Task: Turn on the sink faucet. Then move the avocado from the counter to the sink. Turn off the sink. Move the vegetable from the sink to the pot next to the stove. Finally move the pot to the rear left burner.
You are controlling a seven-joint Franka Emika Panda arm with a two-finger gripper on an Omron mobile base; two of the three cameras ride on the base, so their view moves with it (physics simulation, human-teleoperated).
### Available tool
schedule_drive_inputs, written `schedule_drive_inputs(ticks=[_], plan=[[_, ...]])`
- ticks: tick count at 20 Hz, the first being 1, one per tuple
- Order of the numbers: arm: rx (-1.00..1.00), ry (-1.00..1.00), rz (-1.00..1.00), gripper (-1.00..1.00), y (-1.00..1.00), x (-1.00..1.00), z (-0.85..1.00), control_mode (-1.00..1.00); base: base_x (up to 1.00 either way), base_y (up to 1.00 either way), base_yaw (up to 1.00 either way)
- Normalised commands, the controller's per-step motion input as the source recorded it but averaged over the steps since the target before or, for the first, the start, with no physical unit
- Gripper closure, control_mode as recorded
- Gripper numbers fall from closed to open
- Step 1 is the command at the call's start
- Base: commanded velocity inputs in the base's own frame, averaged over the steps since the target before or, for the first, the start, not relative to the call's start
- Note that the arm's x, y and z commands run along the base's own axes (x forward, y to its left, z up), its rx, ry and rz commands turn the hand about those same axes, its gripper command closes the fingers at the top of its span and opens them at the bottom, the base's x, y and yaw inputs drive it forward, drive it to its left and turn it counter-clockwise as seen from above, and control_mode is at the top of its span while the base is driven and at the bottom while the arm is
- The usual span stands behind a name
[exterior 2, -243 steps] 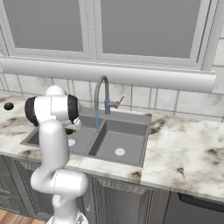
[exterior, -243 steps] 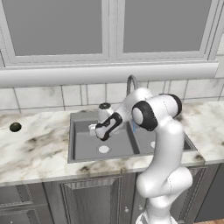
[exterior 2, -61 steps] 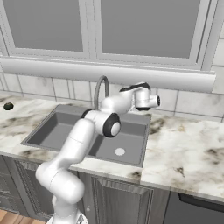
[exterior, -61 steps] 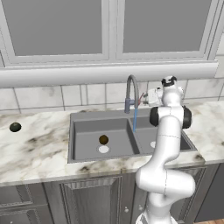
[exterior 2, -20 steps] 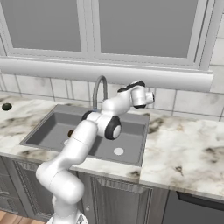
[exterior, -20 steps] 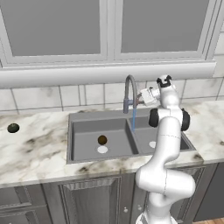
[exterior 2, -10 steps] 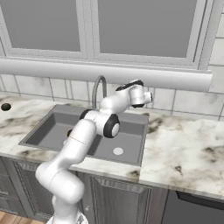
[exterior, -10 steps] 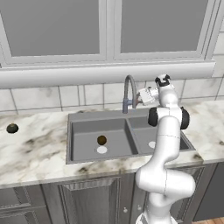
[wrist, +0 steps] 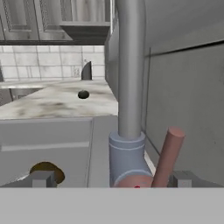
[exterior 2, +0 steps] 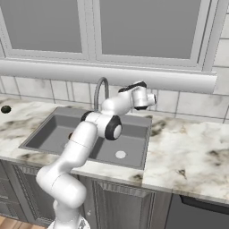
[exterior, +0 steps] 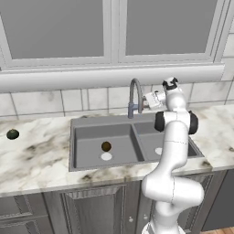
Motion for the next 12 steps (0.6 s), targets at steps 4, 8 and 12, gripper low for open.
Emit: schedule_drive_inputs(ticks=[4, 8, 12], plan=[[0.0, -0.01, 0.03, -1.0, -0.37, 0.03, -0.08, -1.0, 0.0, 0.0, 0.0], [0.0, -0.01, 0.0, -1.0, -0.33, 0.02, 0.0, -1.0, 0.0, 0.0, 0.0], [0.0, -0.04, 0.0, -1.0, -0.09, -0.29, 0.01, -1.0, 0.0, 0.0, 0.0]])
